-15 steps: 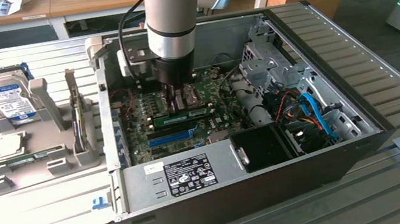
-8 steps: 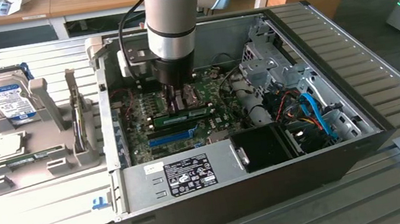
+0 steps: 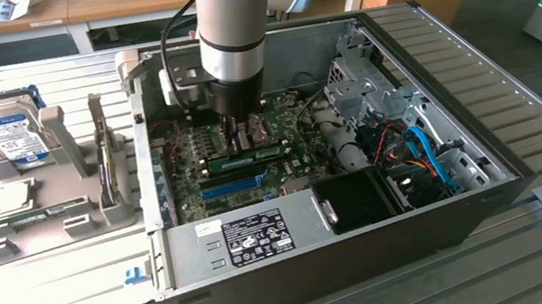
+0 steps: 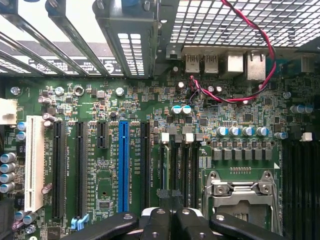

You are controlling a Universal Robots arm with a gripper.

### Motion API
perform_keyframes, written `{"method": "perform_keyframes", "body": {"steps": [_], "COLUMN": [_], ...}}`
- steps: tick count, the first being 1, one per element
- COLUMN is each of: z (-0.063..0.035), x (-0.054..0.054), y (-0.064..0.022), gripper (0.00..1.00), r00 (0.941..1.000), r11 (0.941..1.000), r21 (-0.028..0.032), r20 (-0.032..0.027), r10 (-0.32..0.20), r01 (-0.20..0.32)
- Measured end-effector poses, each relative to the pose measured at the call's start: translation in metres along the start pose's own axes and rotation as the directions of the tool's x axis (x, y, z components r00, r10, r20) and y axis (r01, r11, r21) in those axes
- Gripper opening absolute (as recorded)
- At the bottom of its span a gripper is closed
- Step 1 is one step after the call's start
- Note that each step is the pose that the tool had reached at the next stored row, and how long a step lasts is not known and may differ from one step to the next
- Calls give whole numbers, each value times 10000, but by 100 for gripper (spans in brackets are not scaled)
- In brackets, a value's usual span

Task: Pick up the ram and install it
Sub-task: 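Press down the ram until it locks into place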

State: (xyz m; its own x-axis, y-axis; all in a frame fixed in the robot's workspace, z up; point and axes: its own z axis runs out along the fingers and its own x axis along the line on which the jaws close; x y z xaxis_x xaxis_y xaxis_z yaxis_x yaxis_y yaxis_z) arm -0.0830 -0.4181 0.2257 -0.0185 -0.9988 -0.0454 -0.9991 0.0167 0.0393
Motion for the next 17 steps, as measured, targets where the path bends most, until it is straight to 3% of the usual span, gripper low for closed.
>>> {"method": "perform_keyframes", "body": {"steps": [17], "z": [14], "x": [7], "y": [0], "gripper": [10], "r00": [10000], "r11": [10000], "r21": [1], "r20": [2], "r10": [0], "r01": [0]}}
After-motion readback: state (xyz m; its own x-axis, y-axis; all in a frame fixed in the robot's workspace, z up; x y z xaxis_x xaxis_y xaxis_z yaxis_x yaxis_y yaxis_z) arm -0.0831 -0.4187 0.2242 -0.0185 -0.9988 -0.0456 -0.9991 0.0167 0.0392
